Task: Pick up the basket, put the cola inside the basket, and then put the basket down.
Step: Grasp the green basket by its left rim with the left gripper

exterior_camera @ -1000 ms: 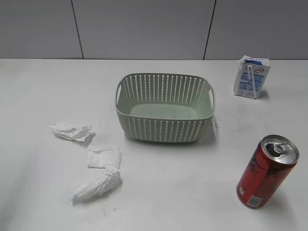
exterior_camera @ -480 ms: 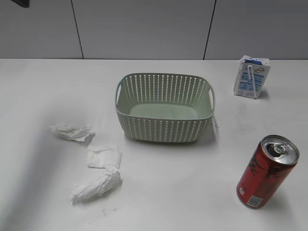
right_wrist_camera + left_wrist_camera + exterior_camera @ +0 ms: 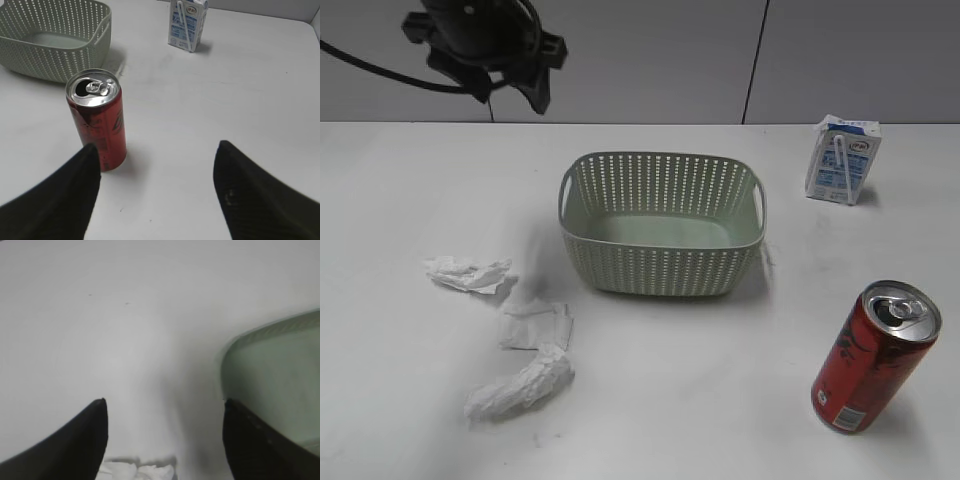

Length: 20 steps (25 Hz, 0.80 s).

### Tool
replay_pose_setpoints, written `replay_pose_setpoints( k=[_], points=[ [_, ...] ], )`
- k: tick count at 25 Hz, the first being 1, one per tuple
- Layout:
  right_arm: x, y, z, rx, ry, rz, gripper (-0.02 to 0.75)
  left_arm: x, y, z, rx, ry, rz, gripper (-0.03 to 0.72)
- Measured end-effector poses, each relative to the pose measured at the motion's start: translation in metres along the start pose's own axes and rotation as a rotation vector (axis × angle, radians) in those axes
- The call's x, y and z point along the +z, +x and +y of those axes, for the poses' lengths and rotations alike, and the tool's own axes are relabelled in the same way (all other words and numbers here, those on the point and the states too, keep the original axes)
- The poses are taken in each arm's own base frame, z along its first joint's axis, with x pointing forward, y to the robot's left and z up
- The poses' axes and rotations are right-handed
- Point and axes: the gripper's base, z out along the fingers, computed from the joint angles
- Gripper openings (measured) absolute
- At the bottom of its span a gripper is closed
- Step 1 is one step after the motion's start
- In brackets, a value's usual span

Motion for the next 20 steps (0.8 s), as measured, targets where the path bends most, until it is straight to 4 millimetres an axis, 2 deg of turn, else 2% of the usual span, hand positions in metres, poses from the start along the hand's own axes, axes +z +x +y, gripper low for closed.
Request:
replay_pose_setpoints(
  k=[4, 10, 15, 20],
  points=[
    [0.0, 0.0, 0.0, 0.0, 0.0, 0.0, 0.536, 0.039, 0.0, -0.02, -0.003, 0.001, 0.085, 0.543],
    [0.0, 0.0, 0.0, 0.0, 0.0, 0.0, 0.536, 0.085, 0.011, -0.025, -0.032, 0.009, 0.199, 0.543],
    [0.0, 0.0, 0.0, 0.0, 0.0, 0.0, 0.536, 0.108, 0.017, -0.027, -0.084, 0.021, 0.251, 0.543],
    [0.0, 0.0, 0.0, 0.0, 0.0, 0.0, 0.536, 0.113, 0.018, -0.028, -0.098, 0.02, 0.261, 0.512]
  ],
)
